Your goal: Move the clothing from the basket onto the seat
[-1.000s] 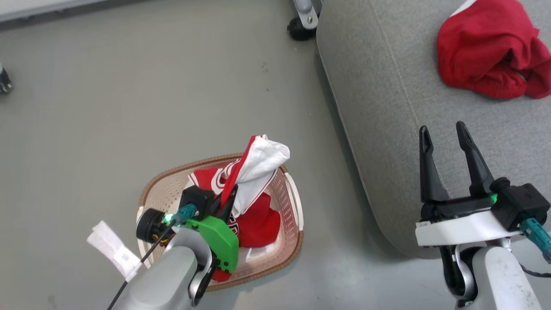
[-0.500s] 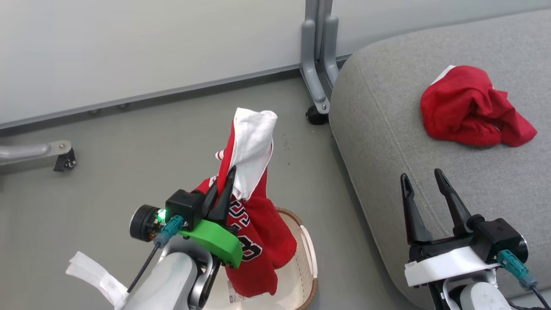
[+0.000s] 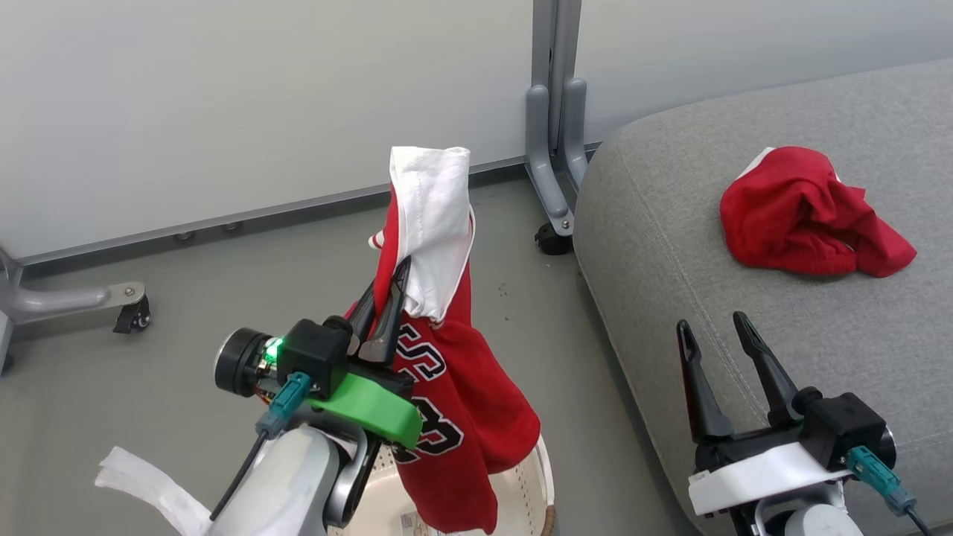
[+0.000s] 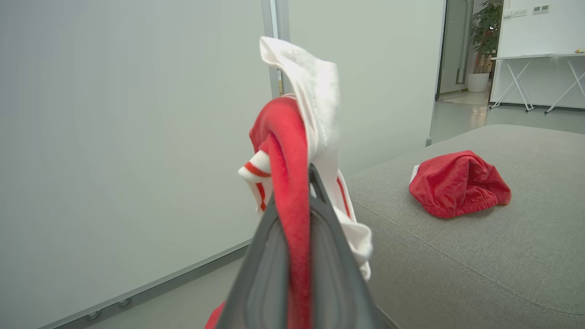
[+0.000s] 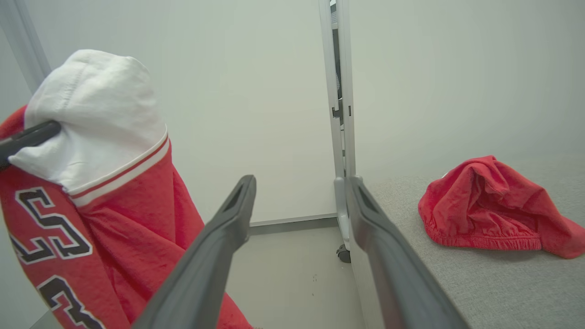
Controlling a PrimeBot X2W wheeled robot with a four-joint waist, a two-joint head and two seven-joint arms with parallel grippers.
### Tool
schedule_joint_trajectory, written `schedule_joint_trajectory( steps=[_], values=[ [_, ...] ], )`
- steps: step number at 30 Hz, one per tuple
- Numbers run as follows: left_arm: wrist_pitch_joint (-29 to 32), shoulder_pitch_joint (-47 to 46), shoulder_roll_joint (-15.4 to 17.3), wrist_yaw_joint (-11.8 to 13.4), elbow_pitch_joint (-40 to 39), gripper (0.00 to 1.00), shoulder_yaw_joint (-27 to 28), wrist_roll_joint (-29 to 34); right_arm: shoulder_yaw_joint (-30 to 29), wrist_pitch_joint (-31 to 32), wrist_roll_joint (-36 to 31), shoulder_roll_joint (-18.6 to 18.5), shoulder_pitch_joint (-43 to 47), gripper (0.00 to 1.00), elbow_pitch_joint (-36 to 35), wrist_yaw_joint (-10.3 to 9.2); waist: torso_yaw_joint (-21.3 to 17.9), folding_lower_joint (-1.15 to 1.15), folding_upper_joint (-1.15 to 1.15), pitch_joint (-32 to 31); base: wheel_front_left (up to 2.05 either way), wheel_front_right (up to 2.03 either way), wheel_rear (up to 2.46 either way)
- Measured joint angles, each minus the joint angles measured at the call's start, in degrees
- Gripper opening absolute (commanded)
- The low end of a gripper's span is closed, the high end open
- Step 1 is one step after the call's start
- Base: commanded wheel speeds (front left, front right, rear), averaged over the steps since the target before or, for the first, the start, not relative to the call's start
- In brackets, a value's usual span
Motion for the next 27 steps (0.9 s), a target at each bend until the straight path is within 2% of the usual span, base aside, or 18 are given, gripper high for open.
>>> schedule_joint_trajectory(
  steps=[9,14,27],
  values=[
    [0.01,0.59,-0.77,-1.07,-1.31,0.0,-0.08,1.6,0.55,0.0,-0.52,-0.01,0.67,1.0,0.11,0.0,0.72,0.0,0.0,0.12,0.0,0.0,0.0],
    [0.01,0.52,-1.08,-1.82,-1.96,0.0,-0.94,2.15,3.14,0.0,-1.52,-0.42,0.38,1.0,0.67,0.0,1.2,0.0,0.0,0.23,0.0,0.0,0.0],
    [1.02,-2.64,-3.15,-4.16,-4.08,0.0,-5.83,3.11,16.69,0.0,-2.97,-0.97,-5.94,1.0,6.5,0.0,3.37,0.0,0.0,0.95,0.0,0.0,0.0]
  ],
)
